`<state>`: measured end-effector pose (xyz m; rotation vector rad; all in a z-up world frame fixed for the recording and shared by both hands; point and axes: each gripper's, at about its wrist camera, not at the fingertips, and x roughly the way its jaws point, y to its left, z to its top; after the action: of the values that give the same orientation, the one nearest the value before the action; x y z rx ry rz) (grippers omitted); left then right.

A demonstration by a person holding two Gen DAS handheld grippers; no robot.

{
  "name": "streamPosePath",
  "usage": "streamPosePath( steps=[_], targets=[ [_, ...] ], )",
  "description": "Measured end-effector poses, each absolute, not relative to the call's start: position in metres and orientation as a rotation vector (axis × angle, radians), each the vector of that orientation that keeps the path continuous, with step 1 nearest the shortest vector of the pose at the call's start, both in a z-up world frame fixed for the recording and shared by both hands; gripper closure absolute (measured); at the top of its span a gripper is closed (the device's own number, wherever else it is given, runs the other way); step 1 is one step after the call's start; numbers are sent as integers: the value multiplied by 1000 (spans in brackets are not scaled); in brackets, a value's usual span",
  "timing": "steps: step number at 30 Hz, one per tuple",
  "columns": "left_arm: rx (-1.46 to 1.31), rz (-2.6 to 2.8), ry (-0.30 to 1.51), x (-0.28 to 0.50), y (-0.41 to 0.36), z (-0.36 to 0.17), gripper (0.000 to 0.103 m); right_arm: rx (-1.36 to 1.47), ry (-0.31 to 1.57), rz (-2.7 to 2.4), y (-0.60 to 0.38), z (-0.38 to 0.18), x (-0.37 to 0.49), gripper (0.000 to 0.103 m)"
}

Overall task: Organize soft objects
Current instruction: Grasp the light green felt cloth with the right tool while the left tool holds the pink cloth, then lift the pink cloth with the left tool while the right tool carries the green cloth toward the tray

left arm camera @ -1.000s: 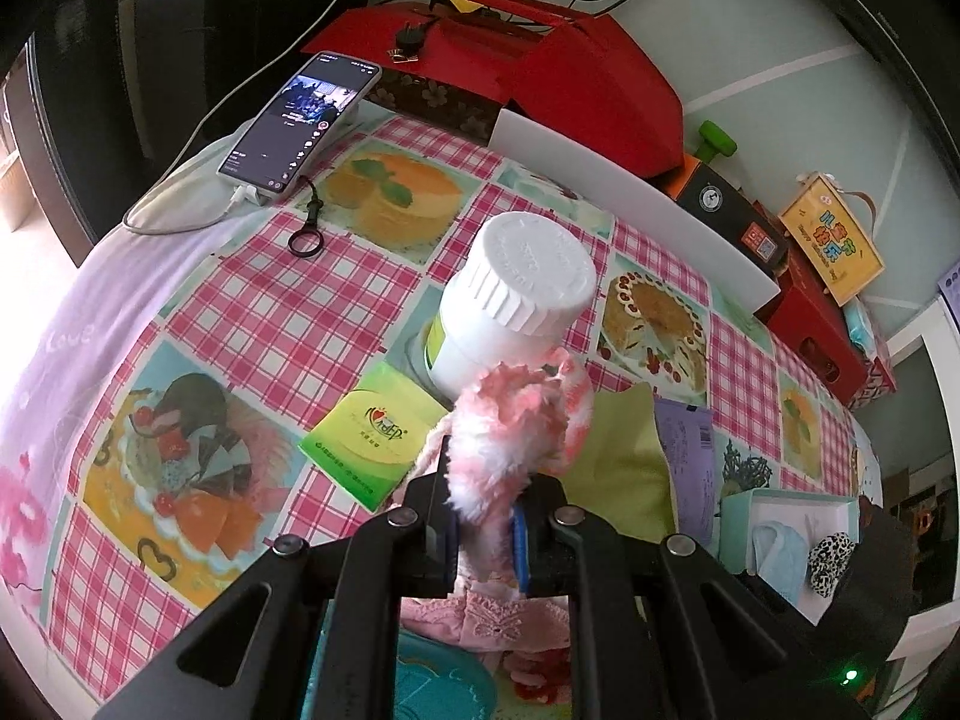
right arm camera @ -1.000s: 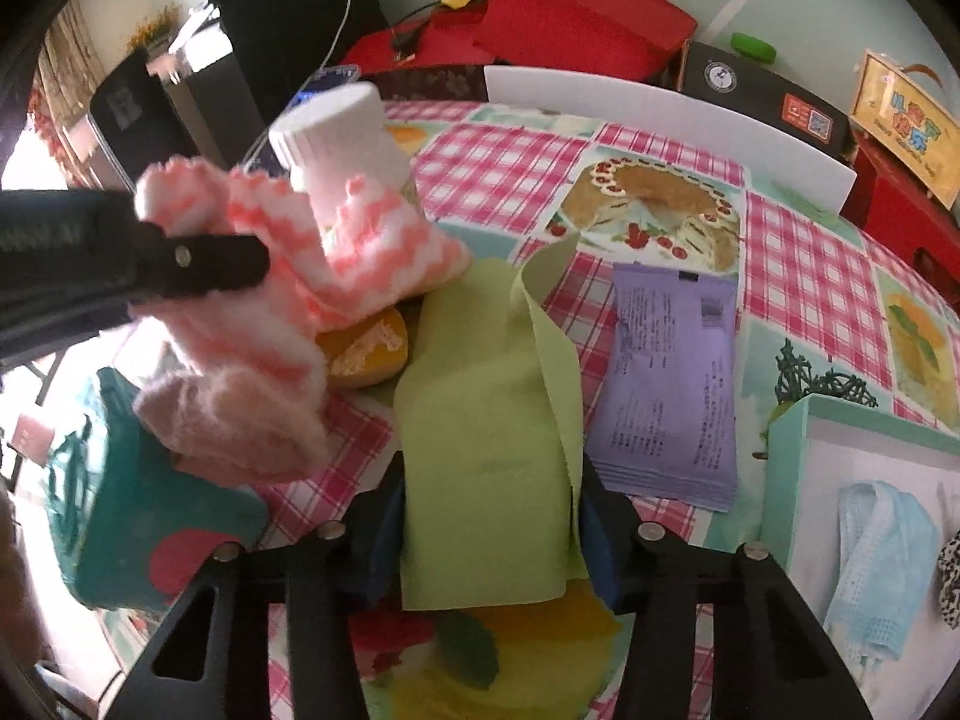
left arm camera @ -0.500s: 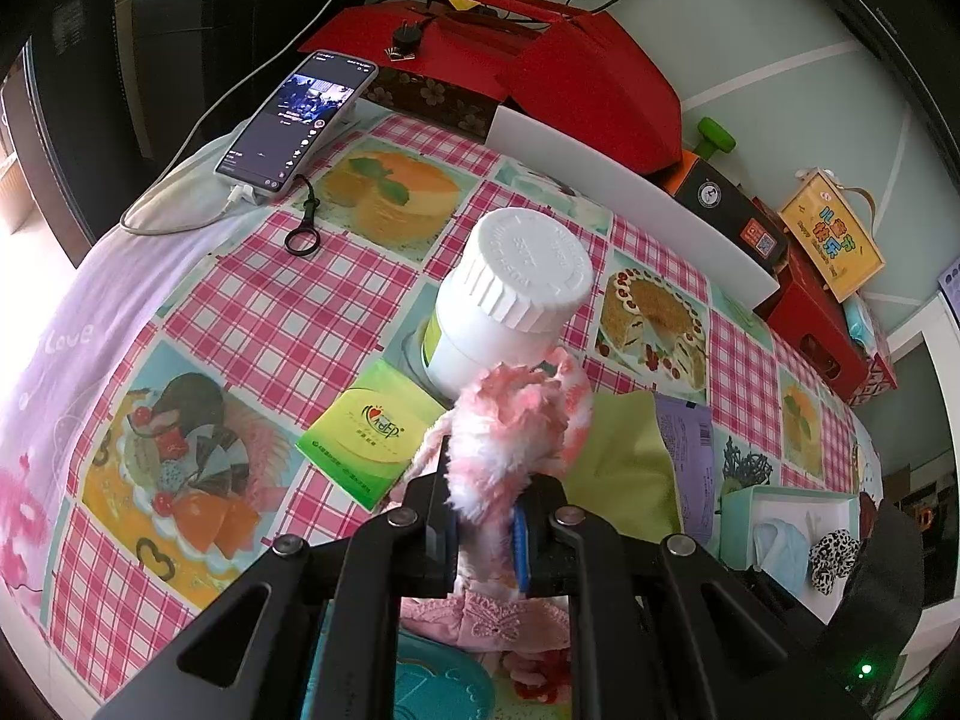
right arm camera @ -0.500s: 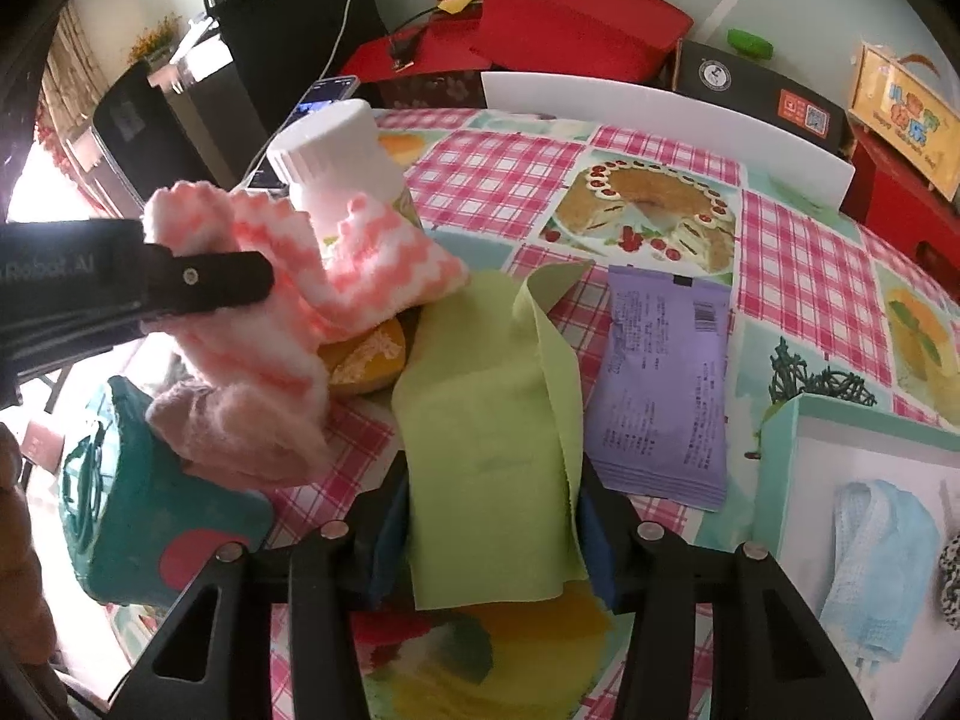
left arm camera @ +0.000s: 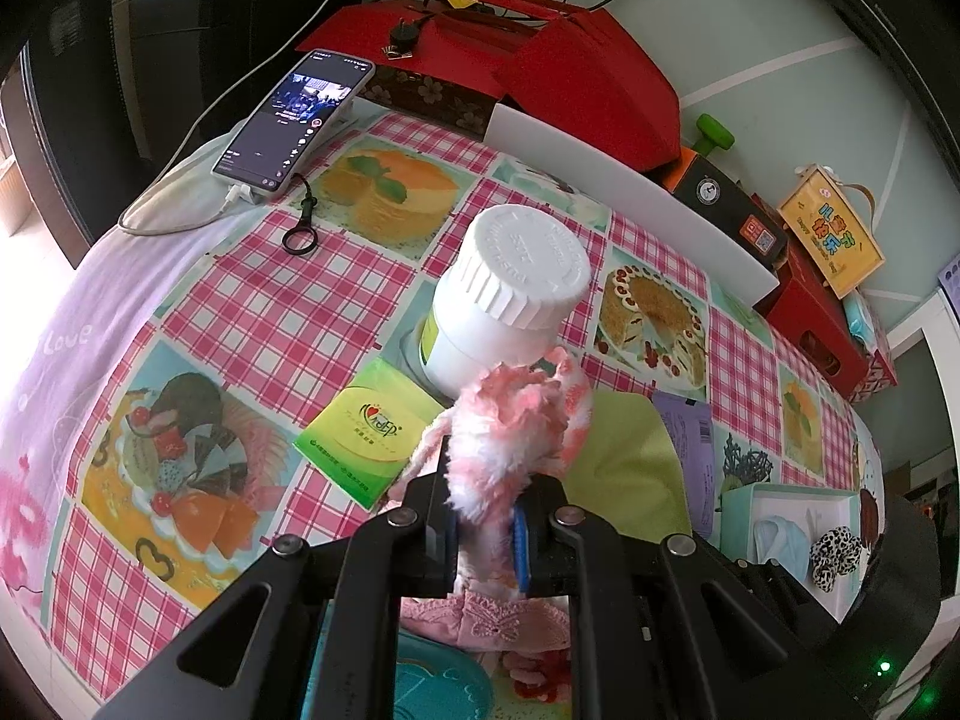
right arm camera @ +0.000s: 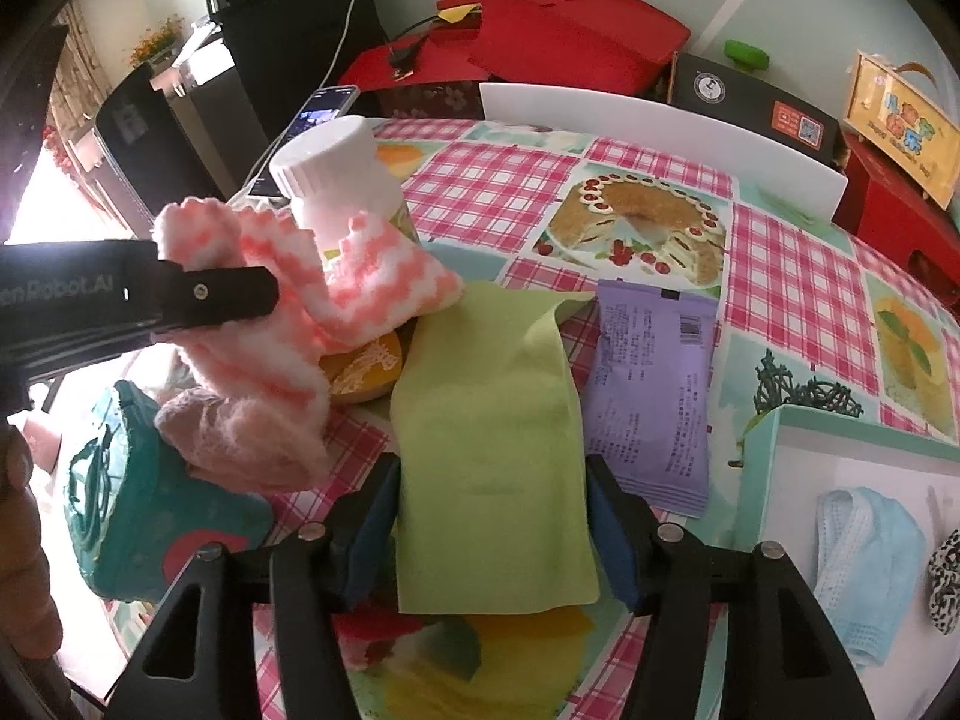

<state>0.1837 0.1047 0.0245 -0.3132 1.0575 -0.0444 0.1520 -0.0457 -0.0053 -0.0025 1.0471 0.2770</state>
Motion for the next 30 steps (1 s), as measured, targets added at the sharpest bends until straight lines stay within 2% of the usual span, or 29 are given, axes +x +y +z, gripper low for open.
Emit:
streamPosePath(
  steps=[3,4,6,16,30],
  targets=[
    [-313,-44,1057,184,105,25,89,25,1028,287,-46,-3,150,41],
    [-313,-44,1057,184,105,25,89,29,1024,290,-46,-2,150,52],
    [-314,-43,1058,183,104,24,89,27,1013,280,-47,0,150,64],
    [-306,-49,1059,184,105,25,89,56,1016,239,-55,-4,153,94],
    [-290,-59,1053,185,103,23,89,102,934,228,-64,18,150,96]
  ],
)
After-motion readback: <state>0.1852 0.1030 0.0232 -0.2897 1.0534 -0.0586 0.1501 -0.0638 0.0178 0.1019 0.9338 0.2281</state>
